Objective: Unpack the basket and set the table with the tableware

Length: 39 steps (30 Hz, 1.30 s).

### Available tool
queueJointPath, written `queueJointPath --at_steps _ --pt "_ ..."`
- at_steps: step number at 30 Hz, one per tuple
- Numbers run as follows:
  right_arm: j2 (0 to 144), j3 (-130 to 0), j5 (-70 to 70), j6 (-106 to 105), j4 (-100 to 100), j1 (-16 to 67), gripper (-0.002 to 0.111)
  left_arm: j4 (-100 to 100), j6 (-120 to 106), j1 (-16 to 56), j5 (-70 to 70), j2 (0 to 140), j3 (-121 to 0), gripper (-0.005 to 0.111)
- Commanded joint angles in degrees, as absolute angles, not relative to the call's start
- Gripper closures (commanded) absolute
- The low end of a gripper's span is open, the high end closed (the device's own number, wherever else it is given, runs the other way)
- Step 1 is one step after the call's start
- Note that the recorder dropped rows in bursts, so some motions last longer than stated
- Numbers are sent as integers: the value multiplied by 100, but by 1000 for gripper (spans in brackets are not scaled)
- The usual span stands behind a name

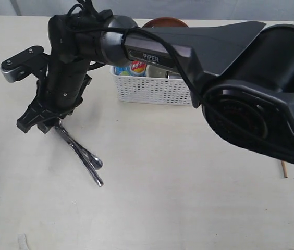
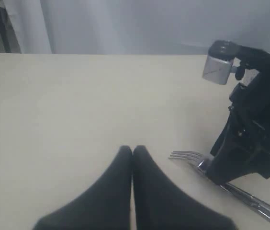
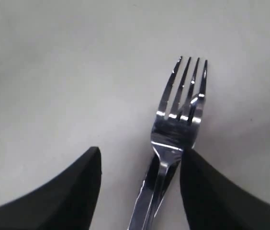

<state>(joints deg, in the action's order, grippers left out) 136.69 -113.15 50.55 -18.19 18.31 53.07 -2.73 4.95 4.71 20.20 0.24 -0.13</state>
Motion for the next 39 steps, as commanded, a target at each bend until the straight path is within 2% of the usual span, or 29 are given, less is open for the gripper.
queueJointPath --at_steps 1,9,18,27,30,35,39 --pt "13788 -11332 4751 -1921 1830 5278 60 -318 473 454 1963 0 0 107" --pt "13923 -11332 4394 -1924 1830 5269 67 -318 473 454 1963 0 0 107" --pt "13923 -11332 4306 -1924 1758 5269 93 -318 473 454 1963 0 0 107" --pt "13812 -11332 4486 -1940 1611 5269 92 -318 473 454 1963 0 0 107" --pt "13632 -11332 4660 -1938 1472 5329 85 -318 473 454 1963 0 0 107" --pt "13440 -11332 4661 -1938 835 5633 64 -318 473 454 1963 0 0 107" --pt "13501 -11332 4545 -1868 274 5880 62 -318 473 454 1963 0 0 107"
